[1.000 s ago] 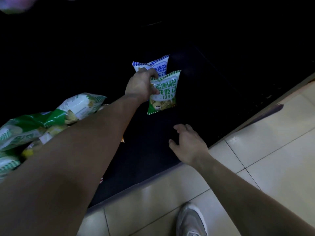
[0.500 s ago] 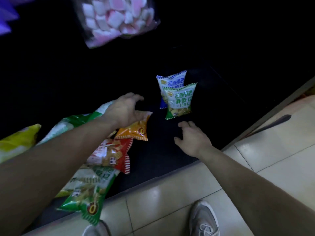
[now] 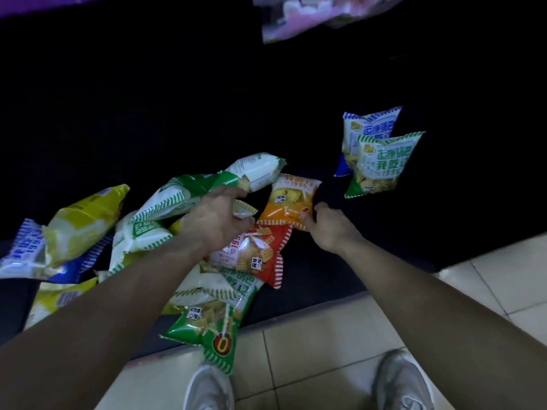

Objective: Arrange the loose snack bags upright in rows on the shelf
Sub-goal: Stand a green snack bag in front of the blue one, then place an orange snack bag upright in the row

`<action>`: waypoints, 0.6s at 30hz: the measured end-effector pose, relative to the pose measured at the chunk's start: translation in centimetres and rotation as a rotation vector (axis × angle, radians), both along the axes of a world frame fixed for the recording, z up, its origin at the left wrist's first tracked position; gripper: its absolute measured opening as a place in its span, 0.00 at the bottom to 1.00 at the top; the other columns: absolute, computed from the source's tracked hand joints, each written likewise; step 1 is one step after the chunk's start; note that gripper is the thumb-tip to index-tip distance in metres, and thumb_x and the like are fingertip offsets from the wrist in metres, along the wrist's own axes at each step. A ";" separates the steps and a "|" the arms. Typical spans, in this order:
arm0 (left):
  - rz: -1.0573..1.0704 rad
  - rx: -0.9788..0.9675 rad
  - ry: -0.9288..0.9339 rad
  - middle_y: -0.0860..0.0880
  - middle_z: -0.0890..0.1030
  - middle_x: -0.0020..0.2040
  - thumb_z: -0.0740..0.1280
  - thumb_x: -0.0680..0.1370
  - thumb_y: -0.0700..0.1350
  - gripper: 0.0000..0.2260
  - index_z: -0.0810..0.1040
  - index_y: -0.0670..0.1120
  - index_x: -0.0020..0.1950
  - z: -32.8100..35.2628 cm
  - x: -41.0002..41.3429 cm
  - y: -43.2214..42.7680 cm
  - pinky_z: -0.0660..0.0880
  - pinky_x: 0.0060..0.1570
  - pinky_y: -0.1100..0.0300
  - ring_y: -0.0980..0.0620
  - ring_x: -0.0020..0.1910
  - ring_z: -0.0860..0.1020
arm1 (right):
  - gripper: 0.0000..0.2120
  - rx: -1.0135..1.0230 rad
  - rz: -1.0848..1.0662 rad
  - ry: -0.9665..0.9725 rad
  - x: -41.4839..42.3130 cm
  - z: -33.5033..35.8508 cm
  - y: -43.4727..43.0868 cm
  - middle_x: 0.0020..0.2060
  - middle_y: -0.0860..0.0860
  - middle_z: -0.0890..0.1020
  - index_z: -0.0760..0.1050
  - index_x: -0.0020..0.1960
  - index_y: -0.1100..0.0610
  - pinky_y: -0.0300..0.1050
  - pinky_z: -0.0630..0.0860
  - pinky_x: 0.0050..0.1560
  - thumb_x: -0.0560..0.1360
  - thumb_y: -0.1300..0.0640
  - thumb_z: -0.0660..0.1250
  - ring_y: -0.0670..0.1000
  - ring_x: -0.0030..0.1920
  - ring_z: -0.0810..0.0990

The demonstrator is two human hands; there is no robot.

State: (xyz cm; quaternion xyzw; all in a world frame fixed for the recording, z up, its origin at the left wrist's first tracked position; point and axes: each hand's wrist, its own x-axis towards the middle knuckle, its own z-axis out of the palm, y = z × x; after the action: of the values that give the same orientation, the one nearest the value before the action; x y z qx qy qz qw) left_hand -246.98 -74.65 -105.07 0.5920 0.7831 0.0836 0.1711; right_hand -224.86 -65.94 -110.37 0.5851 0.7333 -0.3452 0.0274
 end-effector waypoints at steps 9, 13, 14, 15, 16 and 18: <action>-0.015 0.023 -0.023 0.50 0.71 0.68 0.69 0.76 0.56 0.26 0.69 0.52 0.71 -0.6 -0.5 -0.6 0.75 0.59 0.50 0.48 0.61 0.75 | 0.13 0.142 -0.115 0.002 -0.1 -0.4 0.5 0.43 0.53 0.78 0.70 0.50 0.56 0.49 0.76 0.42 0.78 0.49 0.69 0.56 0.45 0.80; -0.052 -0.011 0.000 0.50 0.70 0.69 0.69 0.75 0.57 0.25 0.70 0.53 0.70 -0.3 -0.2 0.0 0.73 0.61 0.51 0.47 0.65 0.73 | 0.11 0.122 -0.115 -0.174 5.6 0.1 0.5 0.45 0.52 0.79 0.70 0.52 0.51 0.51 0.78 0.47 0.77 0.48 0.70 0.55 0.47 0.79; -0.073 -0.025 0.018 0.49 0.70 0.70 0.69 0.75 0.58 0.25 0.71 0.53 0.70 -0.2 0.0 0.3 0.72 0.63 0.51 0.47 0.66 0.72 | 0.11 0.088 -0.112 -0.193 7.1 0.0 0.5 0.47 0.52 0.80 0.70 0.51 0.49 0.52 0.78 0.48 0.76 0.49 0.70 0.55 0.49 0.79; -0.101 -0.049 0.048 0.49 0.69 0.71 0.68 0.75 0.59 0.25 0.71 0.53 0.70 -0.2 0.3 0.6 0.71 0.64 0.51 0.46 0.68 0.70 | 0.11 0.053 -0.111 -0.208 8.3 -0.2 0.4 0.49 0.52 0.81 0.70 0.50 0.48 0.52 0.78 0.50 0.75 0.49 0.71 0.56 0.50 0.80; -0.133 -0.080 0.079 0.48 0.69 0.72 0.68 0.76 0.60 0.25 0.70 0.54 0.70 -0.2 0.6 0.9 0.69 0.64 0.51 0.45 0.69 0.69 | 0.13 0.019 -0.112 -0.207 9.3 -0.4 0.4 0.50 0.52 0.81 0.70 0.50 0.47 0.52 0.78 0.52 0.73 0.49 0.72 0.56 0.51 0.80; -0.175 -0.134 0.105 0.47 0.68 0.73 0.68 0.76 0.59 0.24 0.70 0.54 0.70 -0.3 1.5 1.3 0.67 0.64 0.52 0.45 0.70 0.68 | 0.20 -0.028 -0.146 -0.164 10.0 -0.7 0.4 0.53 0.53 0.79 0.71 0.55 0.48 0.52 0.77 0.54 0.69 0.44 0.74 0.56 0.54 0.79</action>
State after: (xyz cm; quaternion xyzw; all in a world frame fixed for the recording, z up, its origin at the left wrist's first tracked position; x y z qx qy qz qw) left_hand -245.50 -73.31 -105.35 0.6488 0.7403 -0.0153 0.1757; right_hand -214.83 -65.56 -111.03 0.6629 0.6790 -0.3077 0.0703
